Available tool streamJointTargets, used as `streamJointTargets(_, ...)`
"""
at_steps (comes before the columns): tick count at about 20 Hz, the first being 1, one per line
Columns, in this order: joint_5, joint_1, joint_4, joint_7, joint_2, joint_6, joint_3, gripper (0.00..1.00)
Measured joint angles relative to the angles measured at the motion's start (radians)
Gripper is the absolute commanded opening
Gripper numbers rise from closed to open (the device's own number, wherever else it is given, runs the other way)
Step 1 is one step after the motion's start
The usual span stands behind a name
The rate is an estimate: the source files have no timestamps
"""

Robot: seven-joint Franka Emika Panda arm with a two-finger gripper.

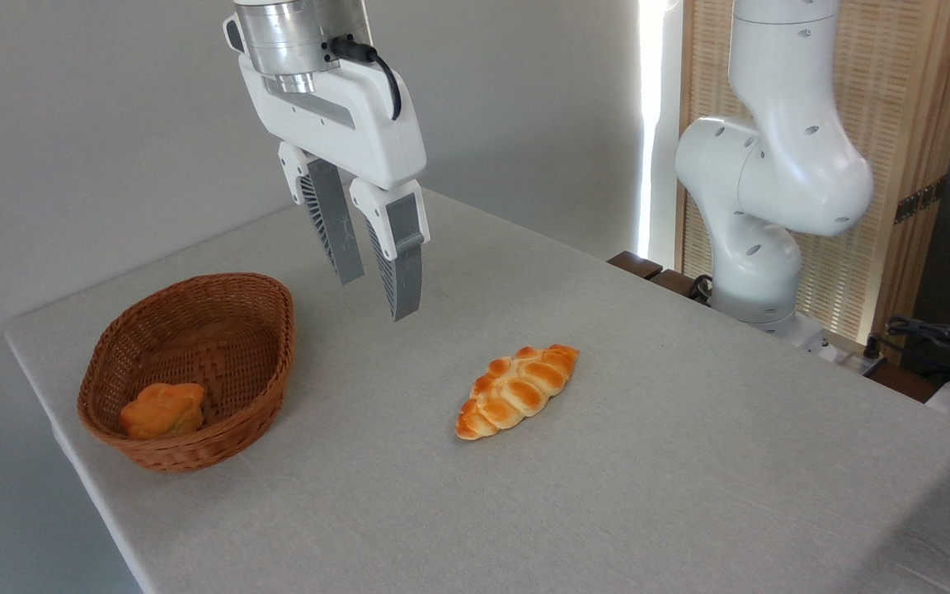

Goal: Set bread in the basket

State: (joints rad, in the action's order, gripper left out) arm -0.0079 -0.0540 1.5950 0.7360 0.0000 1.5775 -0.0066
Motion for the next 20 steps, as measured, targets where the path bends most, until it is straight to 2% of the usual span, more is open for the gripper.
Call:
streamJointTargets(14,0.0,0.0,0.0,0.0,0.0,0.001,0.0,1.0)
streamJointTargets(20,-0.028,-0.001,0.0,-0.003,0.0,0.001,-0.001,1.0)
